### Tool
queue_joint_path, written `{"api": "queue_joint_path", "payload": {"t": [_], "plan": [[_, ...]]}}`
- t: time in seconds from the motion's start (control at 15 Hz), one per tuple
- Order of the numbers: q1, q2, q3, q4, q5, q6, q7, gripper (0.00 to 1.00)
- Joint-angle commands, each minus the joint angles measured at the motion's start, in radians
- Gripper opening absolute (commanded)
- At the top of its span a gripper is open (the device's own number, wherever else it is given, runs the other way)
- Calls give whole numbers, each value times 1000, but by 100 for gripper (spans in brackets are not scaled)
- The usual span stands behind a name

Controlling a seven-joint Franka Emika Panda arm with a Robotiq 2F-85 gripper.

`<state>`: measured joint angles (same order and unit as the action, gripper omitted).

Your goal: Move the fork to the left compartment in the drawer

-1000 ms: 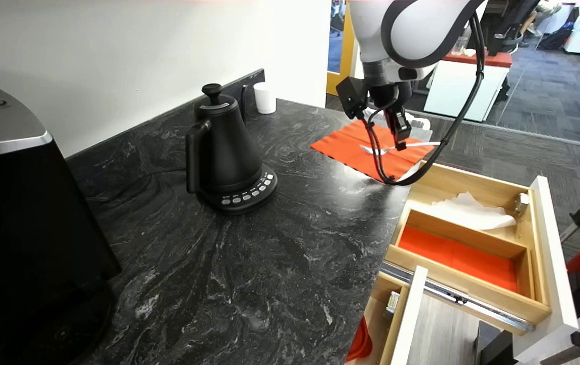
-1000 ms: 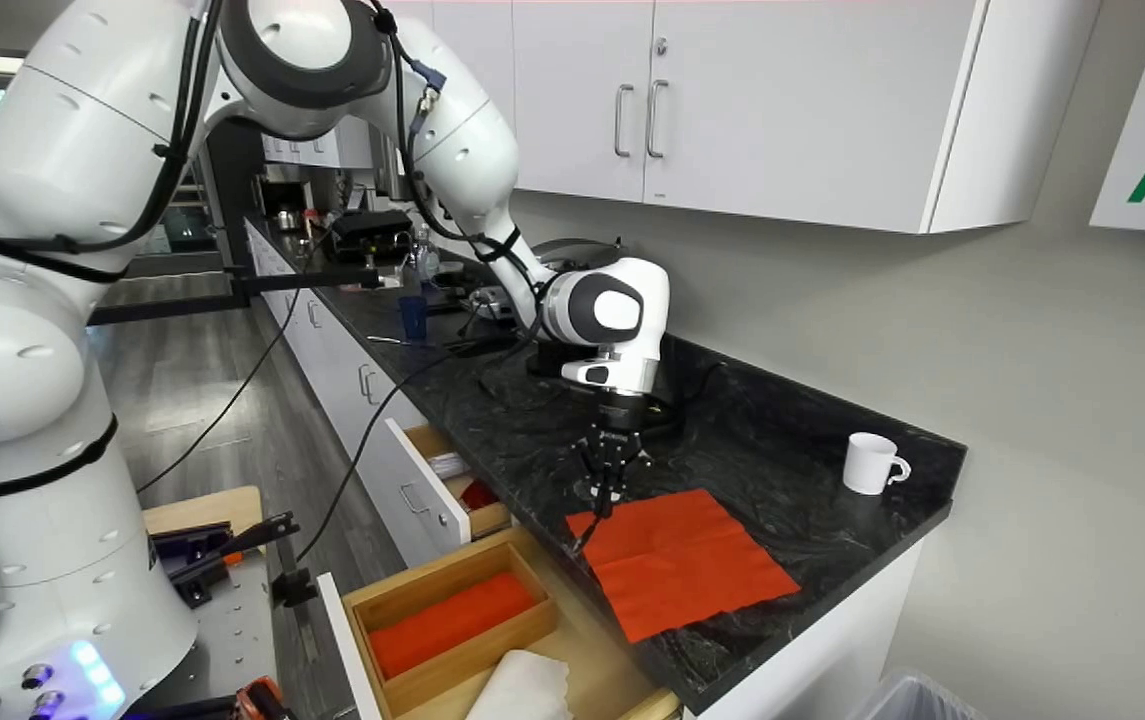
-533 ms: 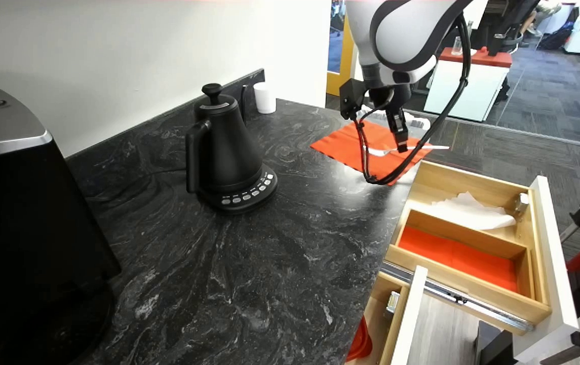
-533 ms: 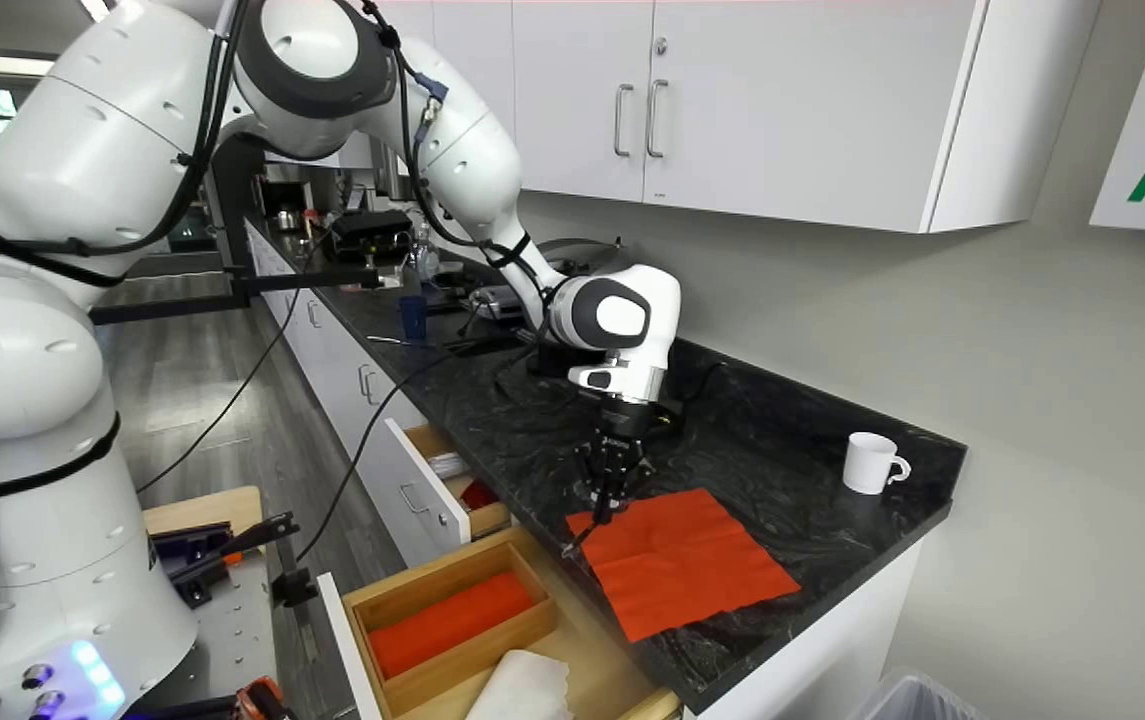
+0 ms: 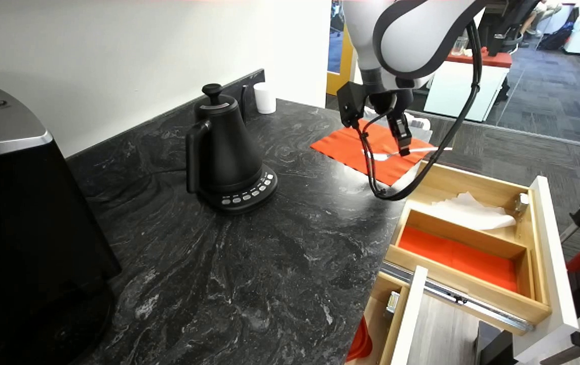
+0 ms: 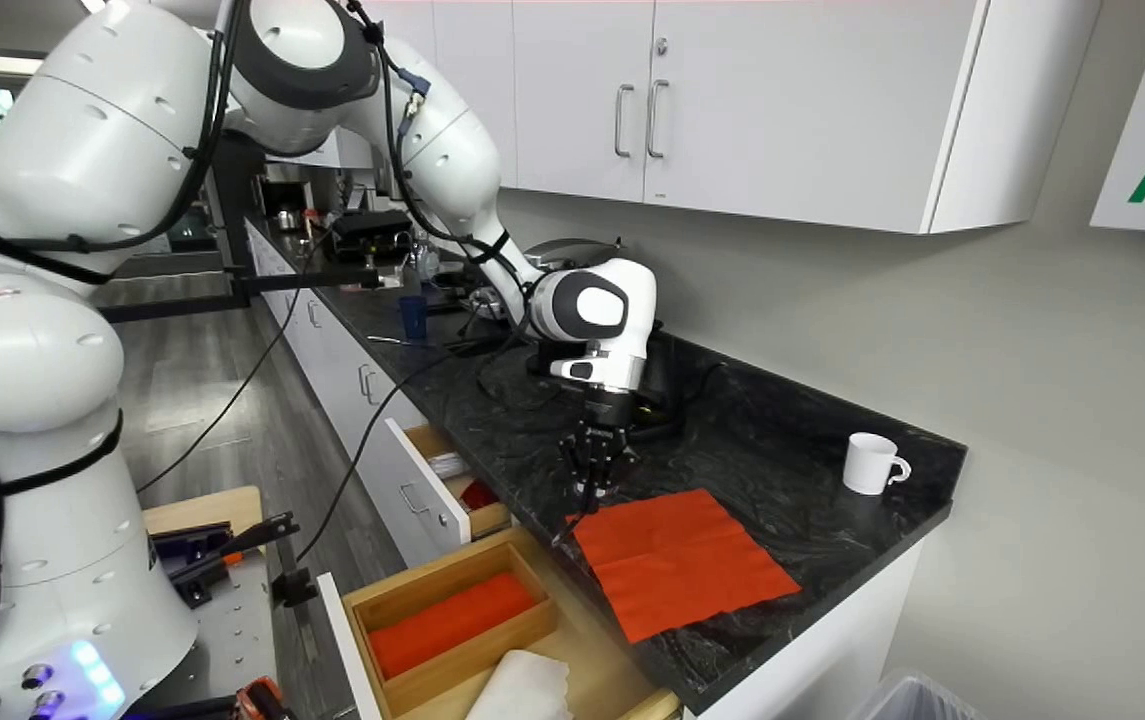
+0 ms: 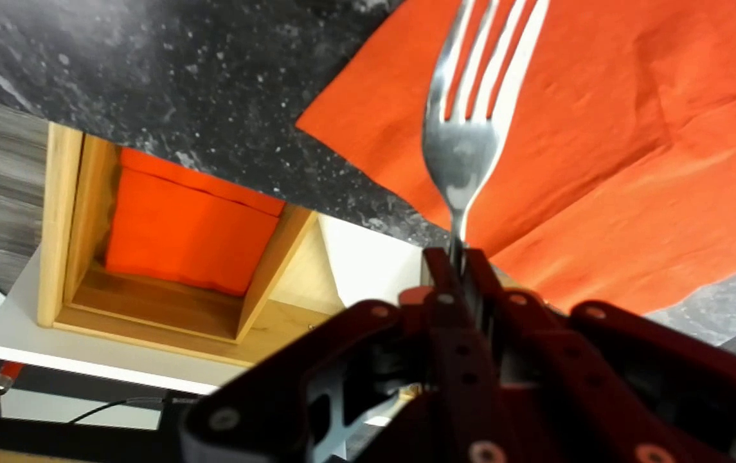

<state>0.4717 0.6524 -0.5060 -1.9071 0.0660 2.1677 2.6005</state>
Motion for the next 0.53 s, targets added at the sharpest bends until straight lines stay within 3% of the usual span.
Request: {"api": "queue_joint_path", "payload": {"t": [0.0, 0.27, 0.47], "plan": [[89, -82, -77, -136, 12, 56, 0, 4], [188, -131, -156, -257, 4, 113, 0, 4], [320, -166, -266, -365, 21, 166, 0, 4]]}}
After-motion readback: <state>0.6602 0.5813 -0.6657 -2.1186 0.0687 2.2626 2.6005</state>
